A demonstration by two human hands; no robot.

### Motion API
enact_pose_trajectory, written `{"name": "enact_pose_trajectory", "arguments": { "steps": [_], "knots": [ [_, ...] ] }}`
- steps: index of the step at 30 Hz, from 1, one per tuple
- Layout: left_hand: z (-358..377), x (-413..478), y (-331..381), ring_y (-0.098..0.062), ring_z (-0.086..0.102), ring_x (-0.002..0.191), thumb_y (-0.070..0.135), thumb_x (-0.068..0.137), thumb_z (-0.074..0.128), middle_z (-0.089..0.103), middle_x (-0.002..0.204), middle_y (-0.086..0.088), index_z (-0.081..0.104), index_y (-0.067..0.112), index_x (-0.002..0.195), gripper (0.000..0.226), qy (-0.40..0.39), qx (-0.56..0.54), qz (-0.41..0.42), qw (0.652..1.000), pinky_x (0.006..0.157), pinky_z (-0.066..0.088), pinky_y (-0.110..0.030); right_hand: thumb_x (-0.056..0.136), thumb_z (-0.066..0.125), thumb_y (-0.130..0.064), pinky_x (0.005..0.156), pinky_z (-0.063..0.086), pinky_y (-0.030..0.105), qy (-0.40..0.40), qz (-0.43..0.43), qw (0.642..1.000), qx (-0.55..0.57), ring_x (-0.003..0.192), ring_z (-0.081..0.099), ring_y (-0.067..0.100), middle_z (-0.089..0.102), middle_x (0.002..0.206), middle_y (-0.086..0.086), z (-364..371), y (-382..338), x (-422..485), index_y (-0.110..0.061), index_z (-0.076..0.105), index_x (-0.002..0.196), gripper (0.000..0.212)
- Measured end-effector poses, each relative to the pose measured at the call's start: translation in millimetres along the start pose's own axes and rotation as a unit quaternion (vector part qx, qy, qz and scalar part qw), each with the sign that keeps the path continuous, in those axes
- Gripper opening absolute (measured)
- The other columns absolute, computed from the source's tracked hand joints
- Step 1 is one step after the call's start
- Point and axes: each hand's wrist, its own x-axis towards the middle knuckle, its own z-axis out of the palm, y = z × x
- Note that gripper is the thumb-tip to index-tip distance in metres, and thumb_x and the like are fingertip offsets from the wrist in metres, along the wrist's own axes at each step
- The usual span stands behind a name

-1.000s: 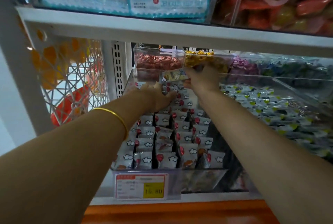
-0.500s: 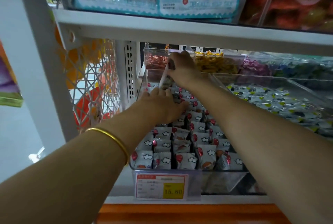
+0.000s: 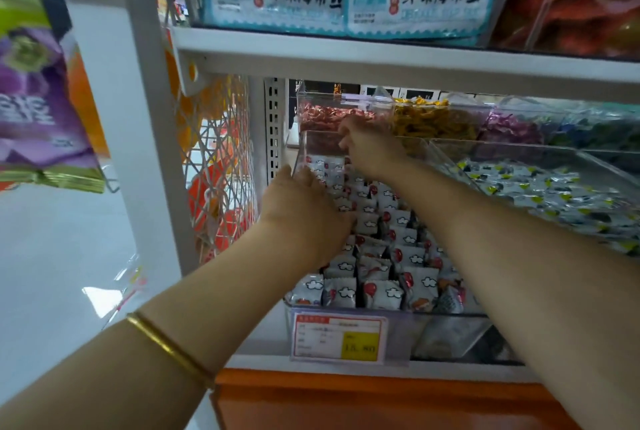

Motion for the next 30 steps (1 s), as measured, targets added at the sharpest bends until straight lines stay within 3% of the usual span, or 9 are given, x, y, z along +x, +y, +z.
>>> {"name": "enact_pose_trajectory", "arguments": {
  "steps": [4,7,12,15,18,22,26,30],
  "knots": [
    [-1,-12,-1,-0.024,0.006,0.145,0.049,0.097,0.008,0.019,0.156,-0.011,0.024,0.009,0.147,0.066,0.086,-0.098,-0.002,0.991,0.118,0.008,-0.042,0.095,0.044,-0.003,0.060,0.038,0.019,0.051,0.011,0.987,0.151,0.090,0.058,0.013,0.064,0.112,0.006,-26,-6,-54,-0.010,0.048,0.125,0.031],
    [2,-34,9,-0.021,0.002,0.145,0.045,0.097,0.012,0.018,0.156,-0.008,0.025,0.011,0.146,0.061,0.152,-0.173,-0.005,0.973,0.118,0.004,-0.040,0.096,0.045,-0.009,0.062,0.043,0.020,0.079,0.027,0.966,0.246,0.085,0.060,0.010,0.063,0.096,-0.004,-41,-10,-115,-0.012,0.055,0.115,0.021],
    [21,-77,32,-0.018,-0.006,0.145,0.042,0.098,0.011,0.007,0.158,-0.003,0.016,0.021,0.148,0.055,0.174,-0.218,-0.019,0.960,0.115,-0.003,-0.050,0.089,0.061,-0.010,0.067,0.039,-0.002,0.065,0.033,0.974,0.216,0.076,0.054,-0.007,0.060,0.083,-0.016,-53,-17,-193,-0.021,0.066,0.093,0.014],
    [31,-91,37,-0.016,-0.013,0.144,0.042,0.097,0.004,-0.002,0.159,0.000,0.005,0.028,0.149,0.054,0.147,-0.219,-0.015,0.965,0.113,-0.007,-0.055,0.088,0.063,-0.018,0.070,0.036,0.005,0.036,0.008,0.990,0.136,0.082,0.050,0.000,0.063,0.090,-0.014,-54,-23,-210,-0.022,0.071,0.100,0.015],
    [40,-97,40,-0.016,-0.014,0.144,0.041,0.093,-0.004,-0.003,0.159,0.000,-0.002,0.028,0.149,0.058,0.153,-0.195,-0.016,0.969,0.114,-0.005,-0.055,0.089,0.060,-0.031,0.080,0.035,0.031,0.032,-0.035,0.999,0.009,0.099,0.043,0.016,0.065,0.100,-0.010,-50,-31,-211,-0.027,0.070,0.104,0.019],
    [44,-96,42,-0.014,-0.014,0.144,0.040,0.088,-0.011,-0.002,0.159,0.001,-0.002,0.026,0.149,0.063,0.172,-0.188,-0.027,0.966,0.114,-0.006,-0.053,0.088,0.061,-0.030,0.085,0.034,0.038,0.034,-0.042,0.998,-0.043,0.103,0.044,0.020,0.066,0.100,-0.007,-44,-38,-206,-0.026,0.068,0.096,0.011],
    [44,-96,43,-0.010,-0.009,0.144,0.040,0.095,-0.003,0.007,0.159,0.004,0.009,0.028,0.149,0.057,0.204,-0.247,-0.026,0.947,0.114,-0.008,-0.049,0.088,0.061,-0.025,0.082,0.039,0.031,0.053,-0.022,0.998,0.037,0.093,0.048,0.012,0.060,0.088,-0.010,-44,-35,-202,-0.021,0.064,0.086,0.005],
    [33,-99,38,-0.010,0.016,0.142,0.044,0.098,0.018,0.032,0.151,0.004,0.037,0.024,0.142,0.052,0.286,-0.370,-0.031,0.883,0.115,-0.002,-0.042,0.090,0.056,-0.013,0.065,0.042,0.012,0.143,-0.005,0.963,0.230,0.071,0.051,-0.002,0.053,0.079,-0.011,-65,-30,-206,-0.018,0.056,0.085,0.008]
  ]
}}
